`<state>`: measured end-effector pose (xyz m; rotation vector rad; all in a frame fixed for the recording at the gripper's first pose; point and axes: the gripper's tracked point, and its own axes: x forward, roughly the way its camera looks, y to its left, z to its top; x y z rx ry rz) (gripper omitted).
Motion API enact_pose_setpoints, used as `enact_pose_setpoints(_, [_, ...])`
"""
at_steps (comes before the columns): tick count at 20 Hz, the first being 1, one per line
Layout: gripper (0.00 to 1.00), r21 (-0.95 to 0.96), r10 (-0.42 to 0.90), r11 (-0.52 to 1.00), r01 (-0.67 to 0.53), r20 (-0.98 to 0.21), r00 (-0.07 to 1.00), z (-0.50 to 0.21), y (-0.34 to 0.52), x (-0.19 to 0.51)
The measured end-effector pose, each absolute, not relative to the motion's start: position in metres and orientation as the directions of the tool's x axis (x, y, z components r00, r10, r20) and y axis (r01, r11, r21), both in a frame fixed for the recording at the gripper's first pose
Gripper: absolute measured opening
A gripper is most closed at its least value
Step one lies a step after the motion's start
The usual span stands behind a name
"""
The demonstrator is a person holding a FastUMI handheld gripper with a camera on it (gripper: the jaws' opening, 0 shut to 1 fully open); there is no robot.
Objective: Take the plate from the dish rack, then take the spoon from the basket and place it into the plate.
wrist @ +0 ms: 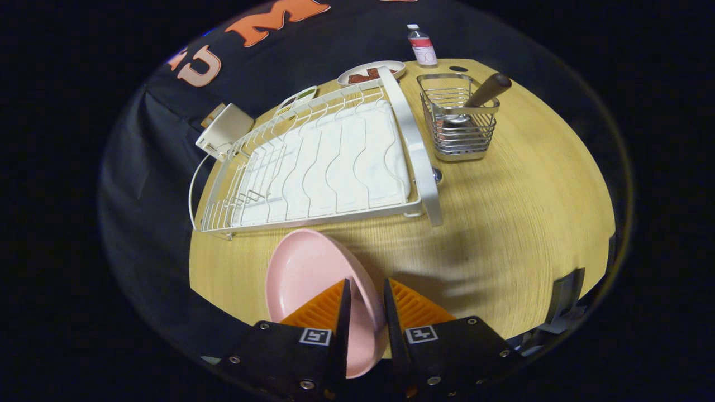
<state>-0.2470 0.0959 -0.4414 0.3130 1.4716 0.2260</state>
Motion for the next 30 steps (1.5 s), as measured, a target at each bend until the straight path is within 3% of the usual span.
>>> enact_pose_setpoints(5, [0.46, 0.354, 0.346, 0.933, 0.06, -0.931, 0.117, -0.424, 0.089, -0.235])
enact_pose_setpoints(9, [0.61, 0.32, 0.305, 0.947, 0.027, -0.923, 0.235, -0.401, 0.067, -0.207])
enact_pose_setpoints(19, [0.79, 0.233, 0.152, 0.967, 0.1, -0.848, 0.507, -0.384, 0.007, -0.141])
enact_pose_setpoints(24, [0.82, 0.153, 0.071, 0.984, 0.094, -0.81, 0.582, -0.4, -0.016, -0.116])
enact_pose_setpoints(30, [0.68, 0.061, 0.04, 0.998, 0.008, -0.743, 0.668, -0.421, -0.018, -0.083])
